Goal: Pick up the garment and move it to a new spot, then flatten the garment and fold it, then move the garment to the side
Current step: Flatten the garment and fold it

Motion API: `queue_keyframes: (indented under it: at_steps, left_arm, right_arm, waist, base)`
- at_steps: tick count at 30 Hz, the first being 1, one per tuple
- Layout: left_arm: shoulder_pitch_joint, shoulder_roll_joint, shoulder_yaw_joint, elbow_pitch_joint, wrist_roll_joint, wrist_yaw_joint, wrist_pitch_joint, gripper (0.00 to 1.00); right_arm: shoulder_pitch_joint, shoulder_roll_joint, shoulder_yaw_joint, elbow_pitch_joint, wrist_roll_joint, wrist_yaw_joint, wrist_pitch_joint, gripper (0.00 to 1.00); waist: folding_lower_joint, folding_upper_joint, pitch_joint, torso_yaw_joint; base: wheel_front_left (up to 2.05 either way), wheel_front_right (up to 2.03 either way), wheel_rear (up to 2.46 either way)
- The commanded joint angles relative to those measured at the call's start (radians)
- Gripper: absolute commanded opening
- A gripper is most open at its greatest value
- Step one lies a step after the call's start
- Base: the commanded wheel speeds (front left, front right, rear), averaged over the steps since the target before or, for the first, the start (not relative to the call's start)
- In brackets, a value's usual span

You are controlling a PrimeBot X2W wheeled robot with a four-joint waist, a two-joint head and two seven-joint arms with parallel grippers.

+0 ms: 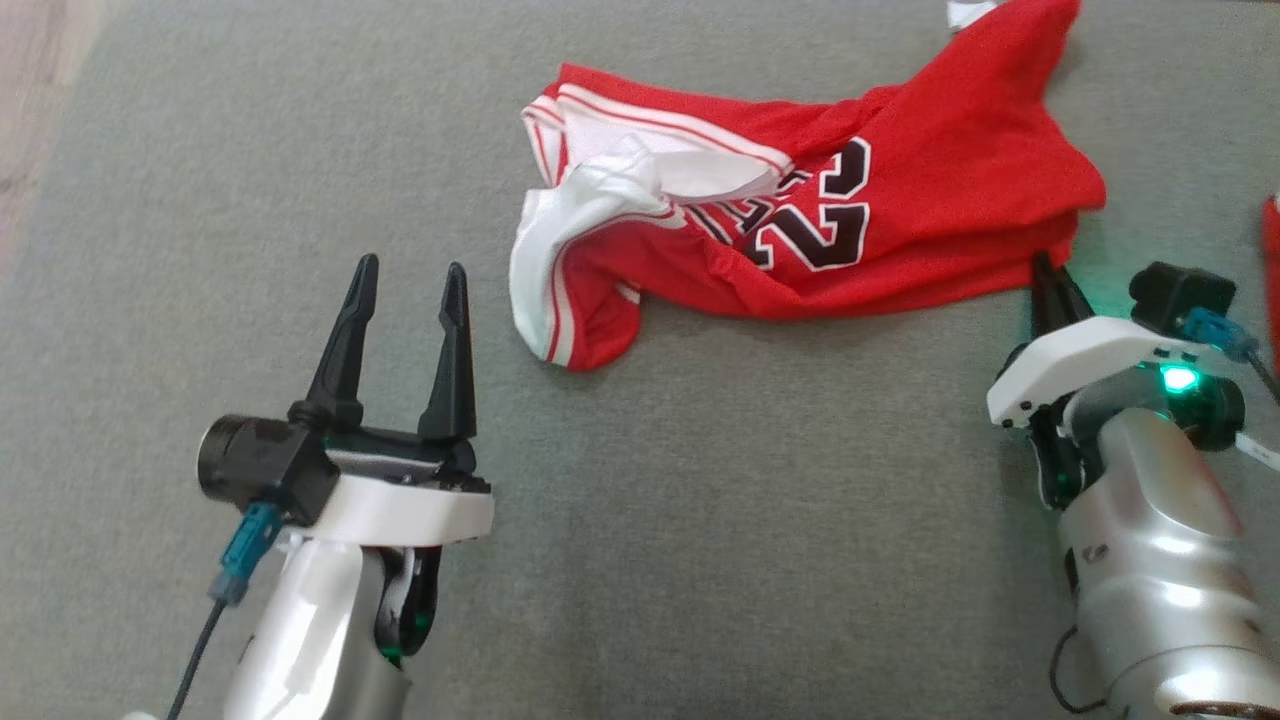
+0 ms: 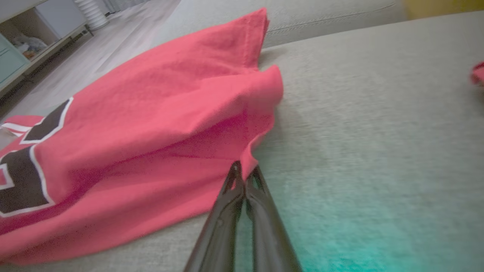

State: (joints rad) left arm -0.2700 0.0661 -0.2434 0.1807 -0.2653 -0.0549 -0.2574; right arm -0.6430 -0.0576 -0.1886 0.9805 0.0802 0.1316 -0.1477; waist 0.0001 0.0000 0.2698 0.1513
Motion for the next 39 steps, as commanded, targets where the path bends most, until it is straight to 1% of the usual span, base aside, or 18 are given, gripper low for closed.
queue_keyframes:
  at_steps: [1,3,6,10,13,14,15,17,19,22,25,28,30,34,37,39]
  left_arm:
    - [-0.025,0.006,0.04,-0.028,0.009,-0.006,-0.004,1.0]
    - [-0.015,0.005,0.051,-0.026,0.02,-0.01,-0.004,1.0]
    - [-0.003,0.004,0.058,-0.026,0.03,-0.014,-0.004,1.0]
    - [0.013,0.002,0.062,-0.023,0.038,-0.018,-0.004,1.0]
    - [0.022,0.0,0.066,-0.02,0.042,-0.02,-0.004,1.0]
    - [0.025,-0.001,0.066,-0.019,0.043,-0.02,-0.004,1.0]
    - [0.028,-0.002,0.064,-0.018,0.044,-0.021,-0.004,1.0]
    - [0.032,-0.003,0.062,-0.015,0.045,-0.023,-0.004,1.0]
    - [0.036,-0.004,0.062,-0.013,0.046,-0.023,-0.004,1.0]
    - [0.042,-0.006,0.064,-0.013,0.046,-0.024,-0.004,1.0]
    - [0.045,-0.007,0.066,-0.013,0.045,-0.024,-0.004,1.0]
    - [0.047,-0.008,0.067,-0.011,0.037,-0.026,-0.004,1.0]
    - [0.047,-0.009,0.069,-0.01,0.029,-0.026,-0.004,1.0]
    - [0.038,-0.011,0.066,0.015,0.015,-0.027,-0.004,1.0]
    - [0.022,-0.009,0.059,0.037,0.016,-0.029,0.002,1.0]
    - [0.001,-0.004,0.053,0.069,0.013,-0.032,0.031,1.0]
  right_arm:
    - [-0.007,0.007,0.014,-0.021,-0.007,-0.001,-0.016,0.0]
    - [0.013,0.007,-0.002,-0.031,-0.018,-0.001,-0.045,0.0]
    - [0.053,0.007,-0.011,-0.067,-0.029,-0.001,-0.05,0.0]
    - [0.133,0.007,-0.024,-0.136,-0.061,-0.001,-0.022,0.0]
    - [0.192,0.007,-0.041,-0.187,-0.058,-0.001,0.004,0.0]
    - [0.209,0.007,-0.053,-0.204,-0.063,-0.001,0.007,0.44]
    - [0.223,0.007,-0.059,-0.219,-0.066,-0.001,0.011,1.0]
    - [0.245,0.007,-0.054,-0.248,-0.068,-0.001,0.008,1.0]
    - [0.26,0.007,-0.026,-0.281,-0.039,-0.001,-0.014,1.0]
    - [0.285,0.007,0.057,-0.347,0.039,-0.001,-0.058,1.0]
    - [0.325,0.007,0.153,-0.442,0.118,-0.001,-0.092,1.0]
    - [0.382,0.007,0.221,-0.539,0.161,-0.001,-0.107,1.0]
    - [0.416,0.007,0.235,-0.592,0.188,-0.001,-0.111,1.0]
    - [0.455,0.007,0.249,-0.675,0.204,-0.001,-0.113,1.0]
    - [0.459,0.007,0.247,-0.7,0.205,-0.001,-0.114,1.0]
    - [0.461,0.007,0.246,-0.716,0.204,-0.001,-0.114,1.0]
  waist:
    - [-0.0001,0.0,-0.013,-0.013]
    - [-0.0001,0.0,-0.039,-0.041]
    - [-0.0001,0.0,-0.065,-0.073]
    - [-0.0001,0.0,-0.097,-0.11]
    - [-0.0001,0.0,-0.116,-0.129]
    - [-0.0001,0.0,-0.122,-0.134]
    - [-0.0001,0.0,-0.126,-0.138]
    - [-0.0001,0.0,-0.137,-0.144]
    - [-0.0001,0.0,-0.148,-0.15]
    - [-0.0001,0.0,-0.157,-0.157]
    - [-0.0001,0.0,-0.161,-0.162]
    - [-0.0001,0.0,-0.159,-0.163]
    - [-0.0001,0.0,-0.155,-0.162]
    - [-0.0001,0.0,-0.135,-0.165]
    - [-0.0001,0.0,-0.123,-0.167]
    - [-0.0001,0.0,-0.11,-0.171]
  base:
    - [0.0,0.0,0.0]
    - [0.0,0.0,0.0]
    - [0.0,0.0,0.0]
    - [0.0,0.0,0.0]
    - [0.0,0.0,0.0]
    - [0.0,0.0,0.0]
    - [0.0,0.0,0.0]
    - [0.0,0.0,0.0]
    - [0.0,0.0,0.0]
    - [0.0,0.0,0.0]
    - [0.0,0.0,0.0]
    - [0.0,0.0,0.0]
    - [0.0,0.0,0.0]
    - [0.0,0.0,0.0]
    - [0.0,0.0,0.0]
    - [0.0,0.0,0.0]
